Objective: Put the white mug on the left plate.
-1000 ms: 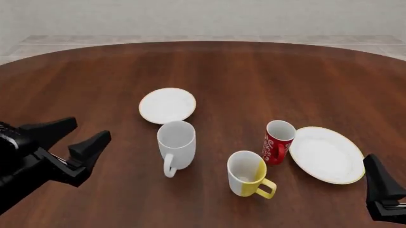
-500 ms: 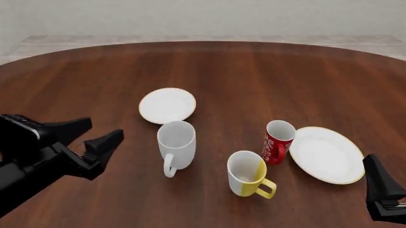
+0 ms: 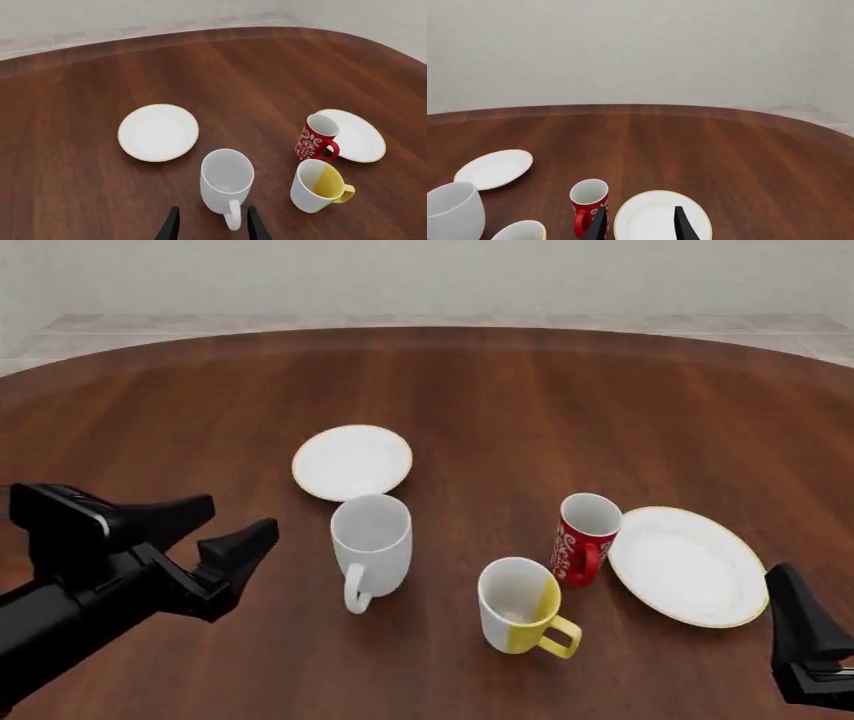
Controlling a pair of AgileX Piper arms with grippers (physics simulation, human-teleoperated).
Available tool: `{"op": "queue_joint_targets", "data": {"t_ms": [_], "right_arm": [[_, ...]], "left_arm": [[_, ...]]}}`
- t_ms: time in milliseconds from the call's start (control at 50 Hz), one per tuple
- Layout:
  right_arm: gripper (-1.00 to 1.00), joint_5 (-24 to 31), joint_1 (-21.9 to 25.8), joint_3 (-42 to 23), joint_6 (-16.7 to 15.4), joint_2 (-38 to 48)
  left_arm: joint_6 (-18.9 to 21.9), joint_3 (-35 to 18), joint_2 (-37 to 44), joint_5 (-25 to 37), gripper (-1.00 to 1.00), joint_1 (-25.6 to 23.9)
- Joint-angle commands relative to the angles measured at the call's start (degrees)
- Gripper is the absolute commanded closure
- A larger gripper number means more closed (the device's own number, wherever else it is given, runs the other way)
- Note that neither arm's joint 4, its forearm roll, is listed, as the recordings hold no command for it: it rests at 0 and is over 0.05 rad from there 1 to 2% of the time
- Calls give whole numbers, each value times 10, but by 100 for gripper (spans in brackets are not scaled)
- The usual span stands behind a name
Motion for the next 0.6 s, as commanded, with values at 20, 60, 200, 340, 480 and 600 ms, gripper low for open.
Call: {"op": "queue_joint_targets", "data": {"t_ms": [20,60,200,340,480,600], "right_arm": [[-100,-1,-1,0,1,0],[-100,-1,-1,0,1,0],[-100,-2,-2,0,2,0],[-100,-2,-2,0,3,0],[-100,-3,-3,0,4,0],[-100,-3,-4,0,4,0]], "left_arm": [[-4,2,14,-13,-100,-16],[-8,3,20,-18,-100,-18],[-13,-4,33,-25,-100,-24],[-19,-11,44,-29,-100,-28],[-27,-18,54,-34,-100,-20],[-40,-20,71,-45,-100,-23]]}}
